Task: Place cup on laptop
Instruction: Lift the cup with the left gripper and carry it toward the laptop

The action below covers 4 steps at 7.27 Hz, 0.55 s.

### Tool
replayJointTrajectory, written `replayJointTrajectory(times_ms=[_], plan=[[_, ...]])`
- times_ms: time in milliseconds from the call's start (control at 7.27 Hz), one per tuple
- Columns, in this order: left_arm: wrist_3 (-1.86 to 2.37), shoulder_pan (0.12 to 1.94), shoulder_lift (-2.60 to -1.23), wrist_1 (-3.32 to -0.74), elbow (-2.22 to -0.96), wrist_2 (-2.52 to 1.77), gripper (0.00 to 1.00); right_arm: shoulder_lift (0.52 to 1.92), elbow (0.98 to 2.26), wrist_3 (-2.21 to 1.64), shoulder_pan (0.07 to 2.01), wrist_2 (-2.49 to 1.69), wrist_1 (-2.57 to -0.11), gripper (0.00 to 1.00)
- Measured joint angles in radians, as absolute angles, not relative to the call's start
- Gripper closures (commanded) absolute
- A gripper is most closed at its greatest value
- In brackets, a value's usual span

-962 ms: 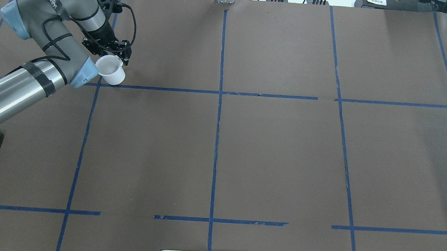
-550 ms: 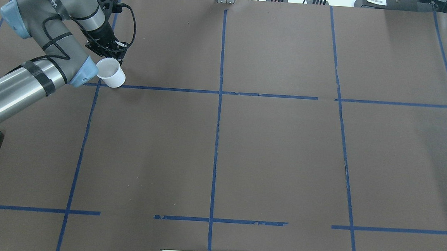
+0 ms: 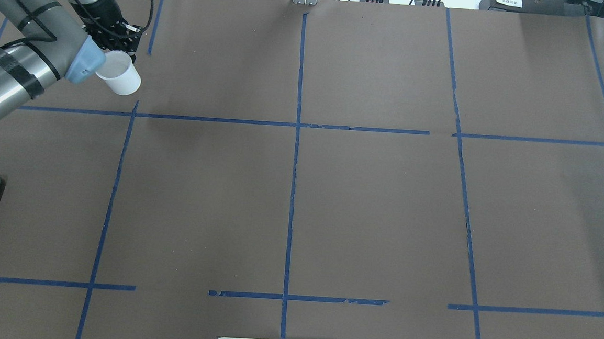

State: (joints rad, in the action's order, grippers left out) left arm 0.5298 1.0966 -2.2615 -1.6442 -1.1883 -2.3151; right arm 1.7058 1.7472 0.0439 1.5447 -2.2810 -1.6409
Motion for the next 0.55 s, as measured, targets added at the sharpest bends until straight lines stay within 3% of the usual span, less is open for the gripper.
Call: replayJointTrajectory(times_ms=[275,550], plan=[[0.344,1.19,-2.111,-1.418,-1.452,-2.312,1.0,1.706,1.747,0.044,1.545,-2.28,-1.641,0.0],[0.172,1.264,-1.903,-1.346,-1.659,-2.31,1.0,1.706,1.747,0.043,1.545,-2.281,-1.641,0.0]])
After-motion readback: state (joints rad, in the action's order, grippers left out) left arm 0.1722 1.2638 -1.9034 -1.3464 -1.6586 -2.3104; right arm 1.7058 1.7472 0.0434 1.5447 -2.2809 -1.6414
